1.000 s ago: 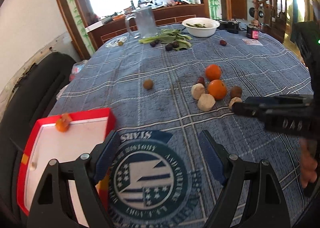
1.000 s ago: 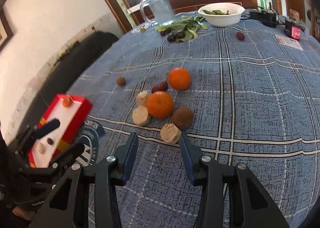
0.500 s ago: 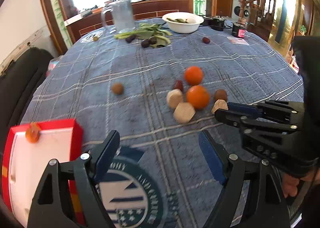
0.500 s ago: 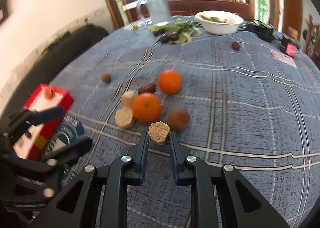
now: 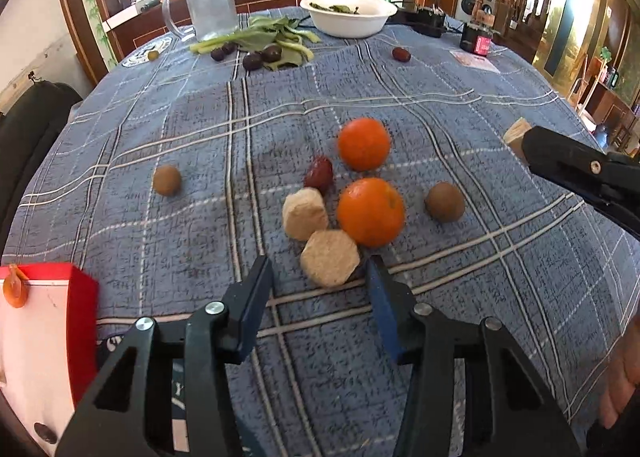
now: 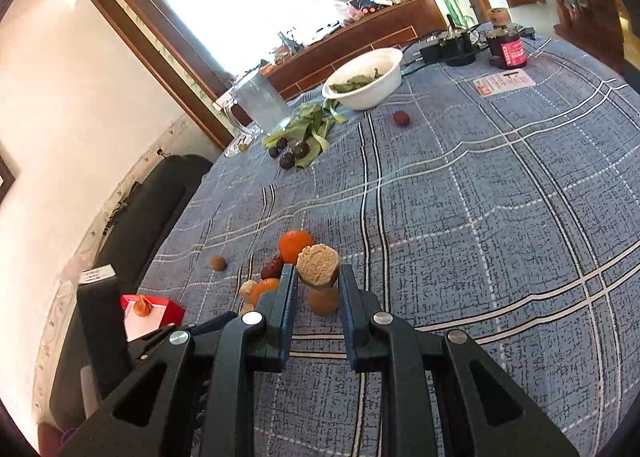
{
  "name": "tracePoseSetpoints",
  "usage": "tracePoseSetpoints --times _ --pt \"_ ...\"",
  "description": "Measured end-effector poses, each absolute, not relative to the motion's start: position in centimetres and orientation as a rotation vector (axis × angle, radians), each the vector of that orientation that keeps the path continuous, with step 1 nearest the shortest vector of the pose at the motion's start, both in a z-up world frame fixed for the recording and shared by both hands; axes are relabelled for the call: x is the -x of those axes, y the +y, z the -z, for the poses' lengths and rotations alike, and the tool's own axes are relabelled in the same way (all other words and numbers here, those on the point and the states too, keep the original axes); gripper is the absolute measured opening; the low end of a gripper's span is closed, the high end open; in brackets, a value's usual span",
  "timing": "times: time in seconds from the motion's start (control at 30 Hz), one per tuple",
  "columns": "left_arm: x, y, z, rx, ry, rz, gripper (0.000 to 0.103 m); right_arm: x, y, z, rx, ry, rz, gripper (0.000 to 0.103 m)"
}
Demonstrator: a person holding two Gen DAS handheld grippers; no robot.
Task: Organize fruits
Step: 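Grasp a round tan biscuit with the right tool while the left tool grasps another, then carry both biscuits over the tray and open both tools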
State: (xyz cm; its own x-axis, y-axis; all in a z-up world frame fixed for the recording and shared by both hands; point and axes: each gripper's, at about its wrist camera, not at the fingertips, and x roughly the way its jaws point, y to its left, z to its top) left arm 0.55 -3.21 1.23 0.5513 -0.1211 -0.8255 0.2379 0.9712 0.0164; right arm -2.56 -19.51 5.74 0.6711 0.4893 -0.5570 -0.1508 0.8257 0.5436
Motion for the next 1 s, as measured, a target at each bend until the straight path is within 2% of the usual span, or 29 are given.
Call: tracePoseSetpoints --times 0.13,0.23,0.53,0.73,1.0 --pt "-0.8 -3.7 -1.3 -0.121 0.955 0.23 0.044 2.8 -19.9 -5.8 -0.506 0.752 -0.371 0.019" --pt "-0.6 -4.0 -1.3 -0.123 0.938 0.238 0.031 2.9 -20.0 -5.8 -0.508 0.752 -0.368 0.019" --pt "2.5 -1.0 -4.0 -0.026 0.861 0.191 0.031 3.3 -19.9 -6.0 -0.483 0.728 -0.343 0.019" --pt "7.7 2.3 -7.7 0.03 0.744 0.136 0.031 4.6 -19.4 -7.3 -0.425 0.635 -0.332 0.019" --pt "10.4 5.1 -9.9 0.049 0.659 0.038 0.031 5.7 -18.4 -8.2 -0.343 0.542 -0.323 0.019"
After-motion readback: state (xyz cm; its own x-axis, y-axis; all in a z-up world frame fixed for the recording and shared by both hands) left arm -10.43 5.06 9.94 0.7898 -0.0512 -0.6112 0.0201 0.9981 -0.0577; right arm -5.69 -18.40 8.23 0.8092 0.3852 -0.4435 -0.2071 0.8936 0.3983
